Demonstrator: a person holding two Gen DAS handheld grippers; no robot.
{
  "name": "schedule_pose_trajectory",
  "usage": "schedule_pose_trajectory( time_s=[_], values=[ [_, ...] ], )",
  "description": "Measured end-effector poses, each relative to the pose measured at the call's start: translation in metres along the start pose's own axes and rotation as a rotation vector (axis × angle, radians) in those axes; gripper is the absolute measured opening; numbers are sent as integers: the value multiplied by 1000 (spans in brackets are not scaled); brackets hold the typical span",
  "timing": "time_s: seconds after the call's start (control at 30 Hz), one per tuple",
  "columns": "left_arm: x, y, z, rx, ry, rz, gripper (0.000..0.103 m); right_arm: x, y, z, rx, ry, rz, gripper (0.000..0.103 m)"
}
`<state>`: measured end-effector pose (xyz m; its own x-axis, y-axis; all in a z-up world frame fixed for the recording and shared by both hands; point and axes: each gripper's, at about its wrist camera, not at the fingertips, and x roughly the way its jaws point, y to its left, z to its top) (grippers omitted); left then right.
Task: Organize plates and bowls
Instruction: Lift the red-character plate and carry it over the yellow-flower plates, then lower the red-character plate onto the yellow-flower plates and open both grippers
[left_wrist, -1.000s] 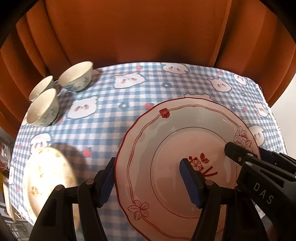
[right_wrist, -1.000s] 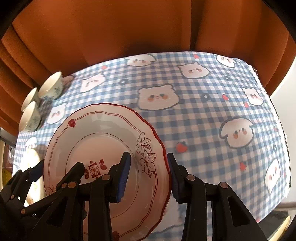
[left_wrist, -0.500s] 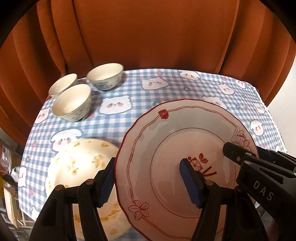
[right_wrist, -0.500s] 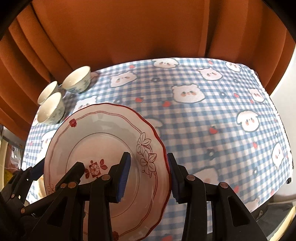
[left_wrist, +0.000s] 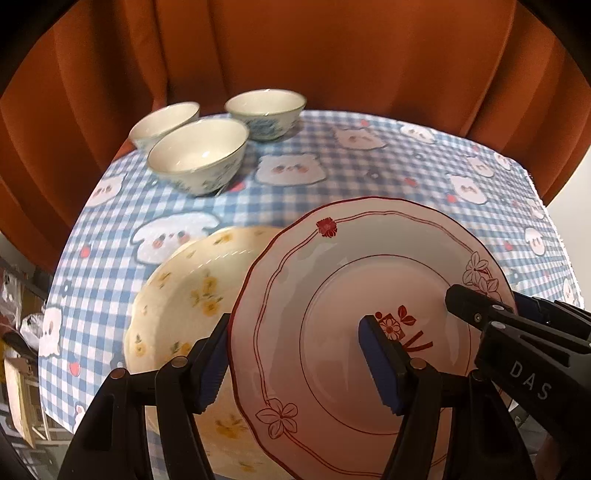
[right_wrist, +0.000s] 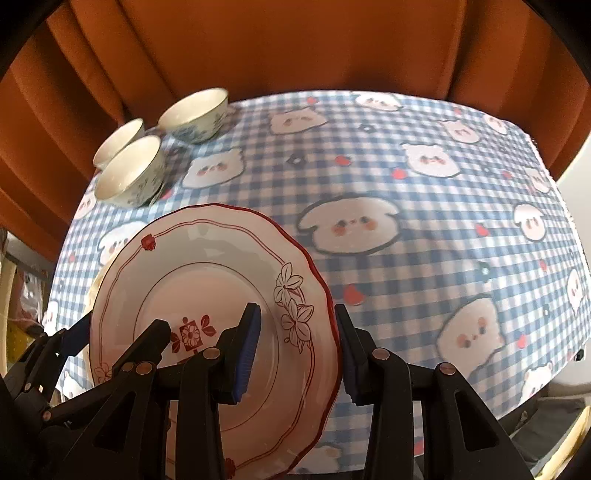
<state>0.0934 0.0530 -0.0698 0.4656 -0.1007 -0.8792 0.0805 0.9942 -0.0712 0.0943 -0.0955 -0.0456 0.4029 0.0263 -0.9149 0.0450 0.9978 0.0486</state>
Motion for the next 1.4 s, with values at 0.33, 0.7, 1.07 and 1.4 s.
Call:
schedule_pose_trajectory(
  time_s=[0.33, 0.7, 1.07, 1.4],
  values=[
    [21, 37, -10, -49, 53, 6, 68, 30, 41, -2, -57, 68, -3, 43],
    [27, 54, -9, -52, 73, 28, 69, 43, 63, 2, -87, 90, -20, 43],
    [28, 59, -14, -61, 78, 65, 68, 53, 73, -1, -97, 103, -27, 43],
    [29, 58, -14, -84, 81, 84, 69, 36, 63, -8, -100, 97, 9, 35]
  ],
)
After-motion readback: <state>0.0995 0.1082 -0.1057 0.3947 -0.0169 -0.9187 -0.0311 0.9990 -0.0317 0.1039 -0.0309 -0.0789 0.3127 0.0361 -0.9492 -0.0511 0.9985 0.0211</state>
